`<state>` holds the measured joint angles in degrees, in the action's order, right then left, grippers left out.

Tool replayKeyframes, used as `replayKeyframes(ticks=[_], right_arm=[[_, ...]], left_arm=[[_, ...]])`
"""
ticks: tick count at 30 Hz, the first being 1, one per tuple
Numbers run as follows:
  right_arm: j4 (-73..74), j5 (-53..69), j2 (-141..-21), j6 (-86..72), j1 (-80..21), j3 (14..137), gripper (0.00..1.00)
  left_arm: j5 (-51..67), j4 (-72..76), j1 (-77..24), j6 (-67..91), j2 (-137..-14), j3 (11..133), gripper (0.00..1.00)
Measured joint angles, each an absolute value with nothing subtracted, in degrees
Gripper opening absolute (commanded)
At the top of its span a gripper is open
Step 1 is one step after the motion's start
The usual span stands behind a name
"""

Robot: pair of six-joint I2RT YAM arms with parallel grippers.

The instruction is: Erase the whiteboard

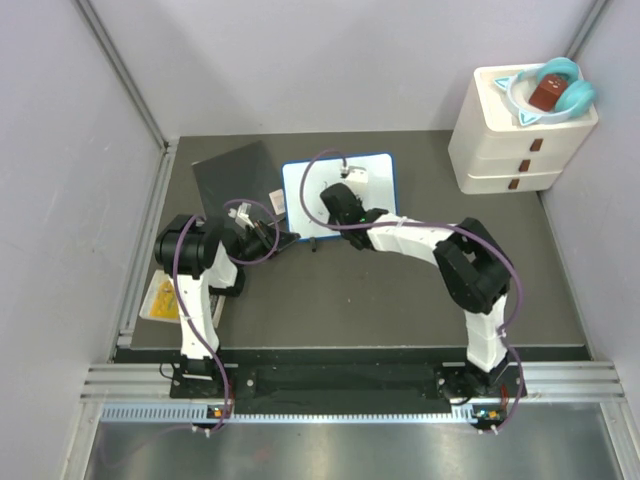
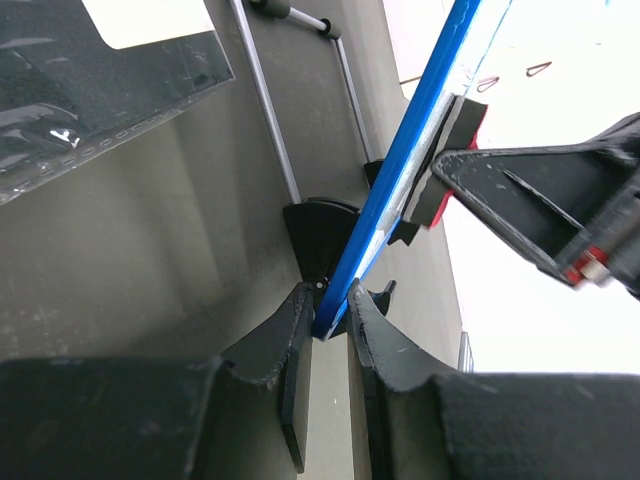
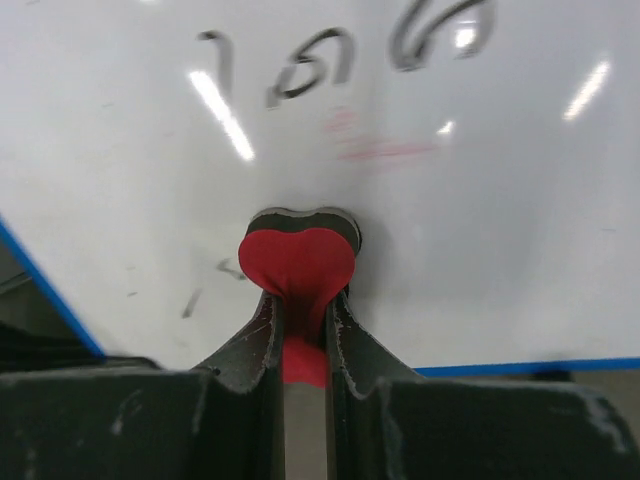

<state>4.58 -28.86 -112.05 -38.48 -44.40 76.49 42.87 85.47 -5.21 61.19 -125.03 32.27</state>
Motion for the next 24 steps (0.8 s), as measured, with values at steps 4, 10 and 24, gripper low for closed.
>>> replayKeyframes(ticks=[4,10,24], right_arm=[[5.43,-24.84,-116.97,-37.04,-47.33,84.14,0.0],[7.77,-21.54,-122.19,-35.07,-49.08,92.44,0.0],[7.09,-22.87,-113.3,-39.18,-42.5,80.14,0.0]], left_arm=[[42.76,85.38,-5.17,61.17,-125.08,32.34,0.0],[42.65,85.14,-5.1,61.17,-125.19,32.47,0.0],[42.92,85.43,-5.13,61.14,-125.25,32.6,0.0]])
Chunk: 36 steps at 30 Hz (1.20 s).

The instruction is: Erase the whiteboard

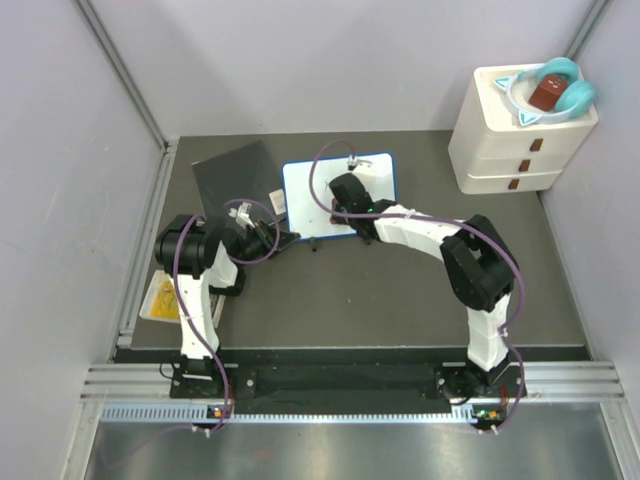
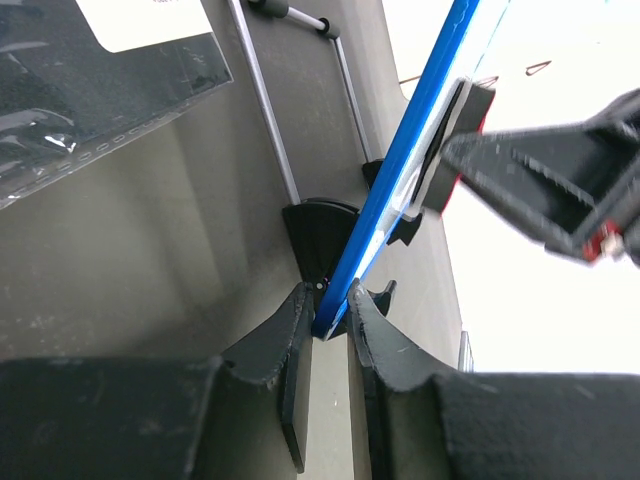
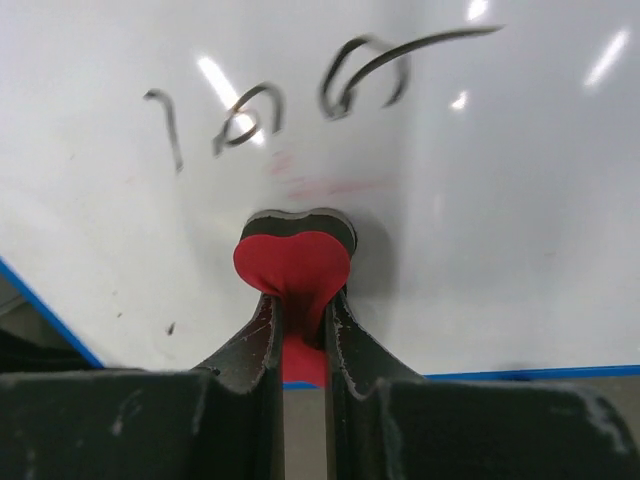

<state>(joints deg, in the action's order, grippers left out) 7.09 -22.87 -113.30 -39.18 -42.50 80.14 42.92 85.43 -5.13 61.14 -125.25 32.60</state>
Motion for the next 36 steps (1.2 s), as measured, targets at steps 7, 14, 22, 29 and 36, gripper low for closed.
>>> replayKeyframes(ticks=[7,14,22,29,36], right_arm=[[8.01,-23.68,-110.15,-39.0,-36.01,78.43,0.0],[8.19,-23.7,-110.02,-36.58,-34.7,79.2,0.0],[5.65,-26.68,-110.69,-34.46,-36.86,78.76,0.0],[3.77,-29.67,-114.52,-34.2,-44.4,81.23,0.0],[3.42,-28.77,-119.39,-35.35,-50.37,85.69,0.0]], left_arm=[[43.07,85.43,-5.23,61.14,-125.25,32.75,0.0],[43.07,85.32,-5.45,61.01,-125.25,32.88,0.0],[43.27,85.32,-5.45,60.9,-125.25,32.88,0.0],[43.24,85.3,-5.43,60.73,-125.25,32.88,0.0],[43.22,85.08,-5.39,60.51,-125.25,32.88,0.0]])
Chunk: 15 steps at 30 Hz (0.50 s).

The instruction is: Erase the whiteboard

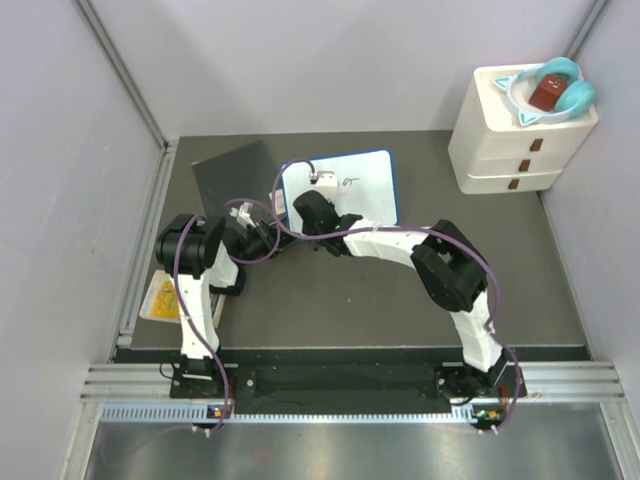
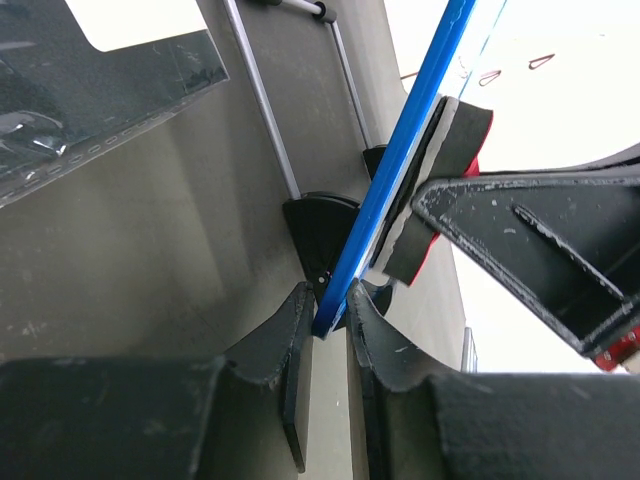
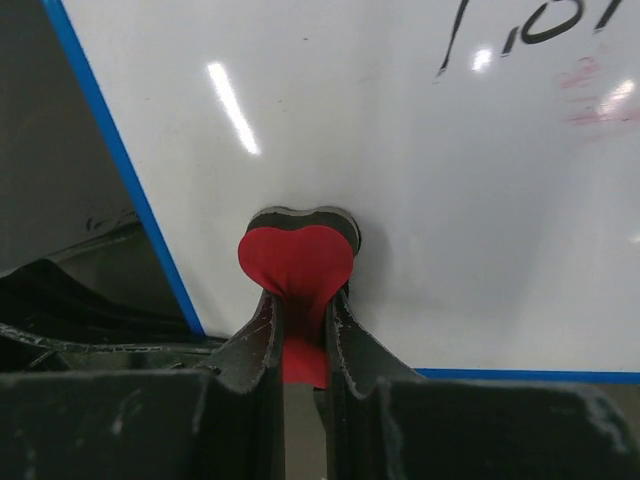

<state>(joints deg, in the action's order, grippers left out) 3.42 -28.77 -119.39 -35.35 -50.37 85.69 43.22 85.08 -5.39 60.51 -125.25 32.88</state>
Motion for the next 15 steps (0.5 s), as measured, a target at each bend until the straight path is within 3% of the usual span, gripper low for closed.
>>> replayKeyframes(ticks=[15], right_arm=[[2.35,-34.44,-120.14,-35.99,-50.65,86.46,0.0]], left_arm=[[43.07,85.08,-5.39,60.29,-125.25,32.88,0.0]])
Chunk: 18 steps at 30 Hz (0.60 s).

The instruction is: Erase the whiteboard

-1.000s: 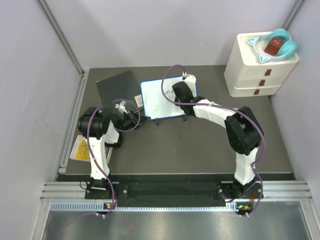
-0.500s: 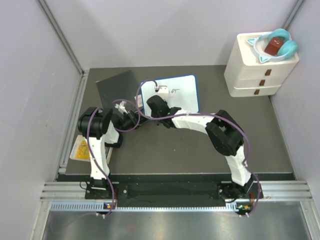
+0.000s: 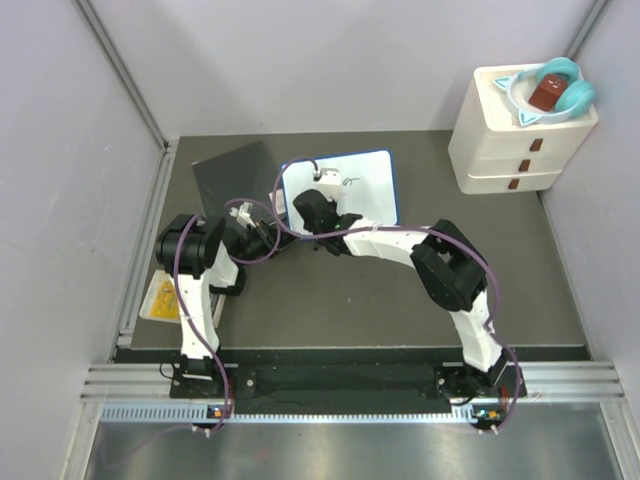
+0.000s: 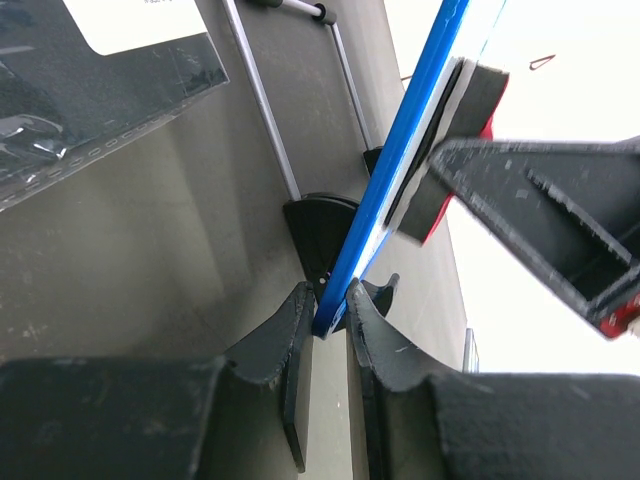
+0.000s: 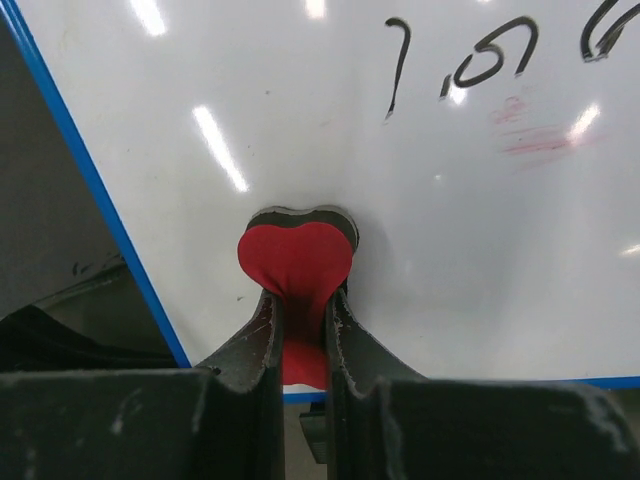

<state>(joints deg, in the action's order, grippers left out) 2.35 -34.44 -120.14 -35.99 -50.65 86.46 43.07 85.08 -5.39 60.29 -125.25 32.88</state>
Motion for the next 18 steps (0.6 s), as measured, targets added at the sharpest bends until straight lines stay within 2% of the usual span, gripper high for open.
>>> replayKeyframes(ticks=[5,12,18], right_arm=[[1.72,-32.38,-118.98,-35.55,-47.77,86.48,0.0],[0.78,-25.26,-116.25,-35.48,-37.17,88.31,0.0],[0.47,-23.97,-113.73,-34.94,-30.06,87.39,0.0]], left_arm=[[43.03,85.08,-5.41,60.29,-125.25,32.91,0.0],[43.09,85.19,-5.41,60.31,-125.25,32.93,0.0],[43.35,85.3,-5.45,60.31,-125.25,32.93,0.0]])
